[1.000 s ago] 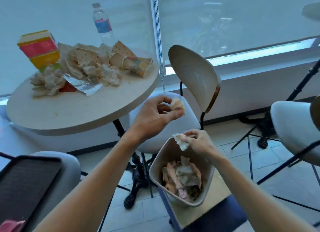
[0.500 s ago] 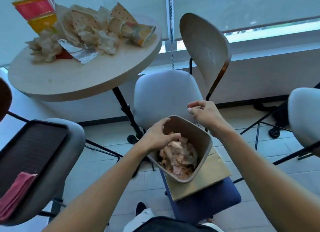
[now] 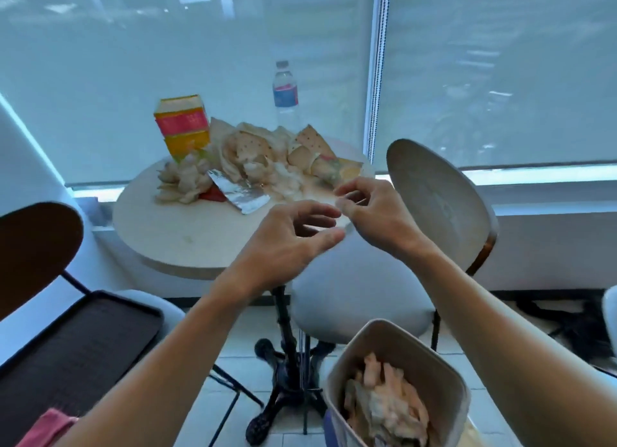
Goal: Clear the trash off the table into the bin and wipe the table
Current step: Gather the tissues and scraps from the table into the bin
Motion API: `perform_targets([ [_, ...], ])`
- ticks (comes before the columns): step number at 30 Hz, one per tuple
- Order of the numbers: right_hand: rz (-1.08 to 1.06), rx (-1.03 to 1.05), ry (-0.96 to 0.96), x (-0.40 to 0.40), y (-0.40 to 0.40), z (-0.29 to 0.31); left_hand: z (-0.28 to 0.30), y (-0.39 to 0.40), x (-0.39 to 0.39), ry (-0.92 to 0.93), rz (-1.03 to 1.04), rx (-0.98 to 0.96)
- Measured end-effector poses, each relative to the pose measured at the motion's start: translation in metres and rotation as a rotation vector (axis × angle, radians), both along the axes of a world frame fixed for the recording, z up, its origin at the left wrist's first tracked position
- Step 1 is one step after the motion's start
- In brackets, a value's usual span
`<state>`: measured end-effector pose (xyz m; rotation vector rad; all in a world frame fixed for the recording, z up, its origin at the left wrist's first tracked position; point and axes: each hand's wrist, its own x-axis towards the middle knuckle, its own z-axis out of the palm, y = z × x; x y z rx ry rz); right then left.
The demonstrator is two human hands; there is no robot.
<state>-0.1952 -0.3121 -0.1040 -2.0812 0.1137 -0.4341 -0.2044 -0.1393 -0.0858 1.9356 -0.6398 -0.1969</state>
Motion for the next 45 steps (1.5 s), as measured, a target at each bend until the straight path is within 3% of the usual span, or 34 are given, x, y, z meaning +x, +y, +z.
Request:
perform_targets([
  [6,0.013,-0.298,0.109,0.058,0.044,0.008,0.018,0.053,0.057,-0.022,0.120,-0.001],
  [13,-0.106,-0.401,0.100,0.085,0.069,0.007,0.010,0.100,0.103,0.000,0.160,-0.005],
  [18,-0.152,-0.155,0.023,0.084,0.078,0.042,0.007,0.108,0.126,-0.025,0.138,-0.059],
  [21,-0.031,0.082,0.031,0.081,0.088,0.064,0.007,0.105,0.136,-0.060,0.121,-0.119],
  [28,0.174,0.173,0.102,0.087,0.115,0.081,0.014,0.100,0.141,-0.107,-0.022,-0.417],
  [31,0.234,0.315,0.076,0.092,0.118,0.082,0.020,0.106,0.146,-0.150,0.011,-0.522],
  [34,0.218,0.343,0.019,0.095,0.110,0.074,0.028,0.112,0.150,-0.122,0.044,-0.594],
  [39,0.477,0.335,0.127,0.088,0.114,0.052,0.037,0.115,0.146,-0.010,0.004,-0.646],
  [45,0.303,0.488,0.020,0.074,0.115,0.036,0.038,0.111,0.136,0.094,0.016,-0.659],
])
